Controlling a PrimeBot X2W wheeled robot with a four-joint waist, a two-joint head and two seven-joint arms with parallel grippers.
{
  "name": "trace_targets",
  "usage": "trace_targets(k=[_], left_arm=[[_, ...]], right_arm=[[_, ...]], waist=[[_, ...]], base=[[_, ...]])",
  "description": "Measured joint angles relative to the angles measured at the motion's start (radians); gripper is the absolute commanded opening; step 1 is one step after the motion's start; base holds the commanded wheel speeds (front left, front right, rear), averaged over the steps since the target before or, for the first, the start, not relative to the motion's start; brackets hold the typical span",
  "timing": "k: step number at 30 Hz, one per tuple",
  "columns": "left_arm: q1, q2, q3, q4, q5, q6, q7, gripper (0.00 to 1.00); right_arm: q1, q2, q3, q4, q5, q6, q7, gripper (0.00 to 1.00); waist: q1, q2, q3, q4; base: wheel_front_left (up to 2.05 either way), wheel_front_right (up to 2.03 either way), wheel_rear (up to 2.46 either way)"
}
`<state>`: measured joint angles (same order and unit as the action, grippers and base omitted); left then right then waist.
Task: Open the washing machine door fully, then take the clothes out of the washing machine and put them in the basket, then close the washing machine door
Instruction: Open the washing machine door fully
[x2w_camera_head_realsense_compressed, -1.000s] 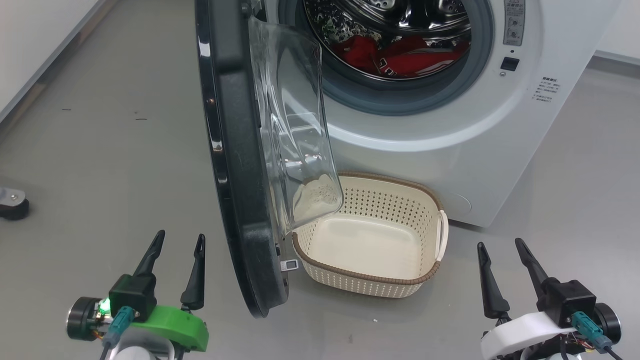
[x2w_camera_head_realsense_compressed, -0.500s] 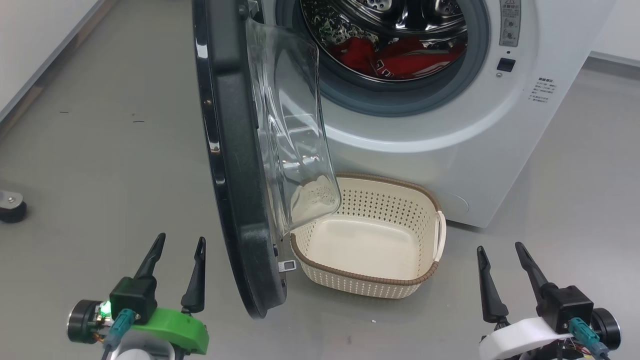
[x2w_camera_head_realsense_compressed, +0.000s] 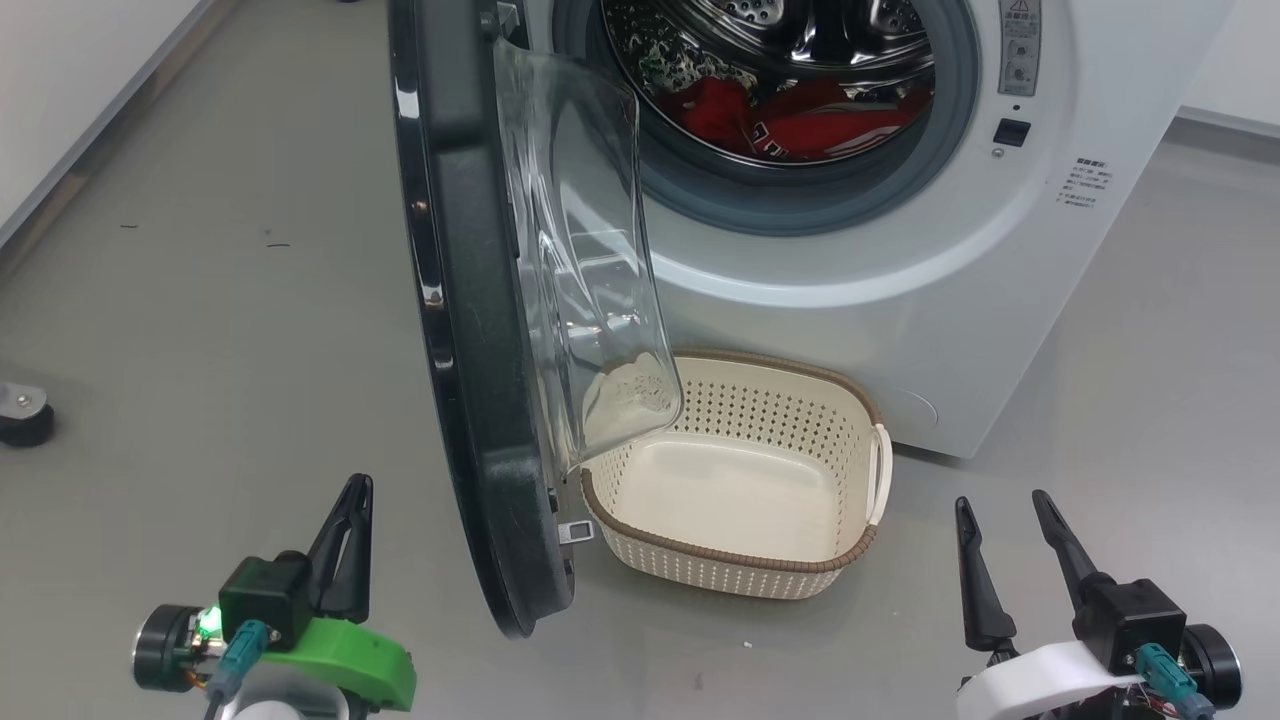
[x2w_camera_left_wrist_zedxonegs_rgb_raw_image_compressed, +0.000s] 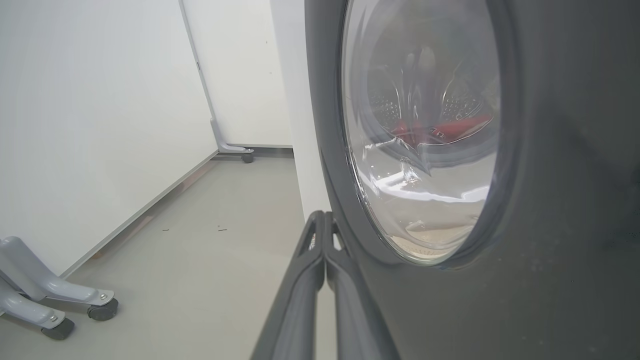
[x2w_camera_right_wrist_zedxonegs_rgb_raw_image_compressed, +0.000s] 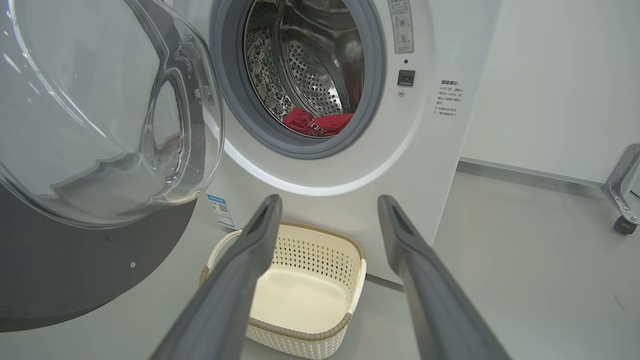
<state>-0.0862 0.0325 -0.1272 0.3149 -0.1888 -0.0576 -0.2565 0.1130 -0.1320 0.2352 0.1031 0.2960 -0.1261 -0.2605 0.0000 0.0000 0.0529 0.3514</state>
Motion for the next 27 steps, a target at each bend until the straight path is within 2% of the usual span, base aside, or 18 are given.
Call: trace_targets(k=[9, 19, 23, 27], left_arm=[[-0.01, 0.0, 0.024, -0.116, -0.001, 0.023, 0.0, 0.0], [-0.123, 0.0, 0.025, -0.454, 0.047, 0.03, 0.0, 0.0], [-0.15, 0.001, -0.021, -0.581, 0.046, 0.015, -0.001, 0.0], [-0.151, 0.002, -0.11, -0.67, 0.016, -0.012, -0.002, 0.0]], right_arm=[[0.003, 0.005, -0.014, -0.002, -0.017, 0.001, 0.0, 1.0], [0.014, 0.008, -0.032, -0.007, -0.035, 0.01, 0.0, 1.0], [0.019, 0.01, -0.036, -0.007, -0.036, 0.012, 0.0, 1.0], [0.02, 0.014, -0.038, -0.006, -0.042, 0.02, 0.0, 1.0]], waist=[[0.0, 0.0, 0.0, 0.007], [0.0, 0.0, -0.007, 0.019], [0.0, 0.0, -0.014, 0.021], [0.0, 0.0, -0.02, 0.022]], base=[[0.0, 0.0, 0.0], [0.0, 0.0, 0.0], [0.0, 0.0, 0.0], [0.0, 0.0, 0.0]])
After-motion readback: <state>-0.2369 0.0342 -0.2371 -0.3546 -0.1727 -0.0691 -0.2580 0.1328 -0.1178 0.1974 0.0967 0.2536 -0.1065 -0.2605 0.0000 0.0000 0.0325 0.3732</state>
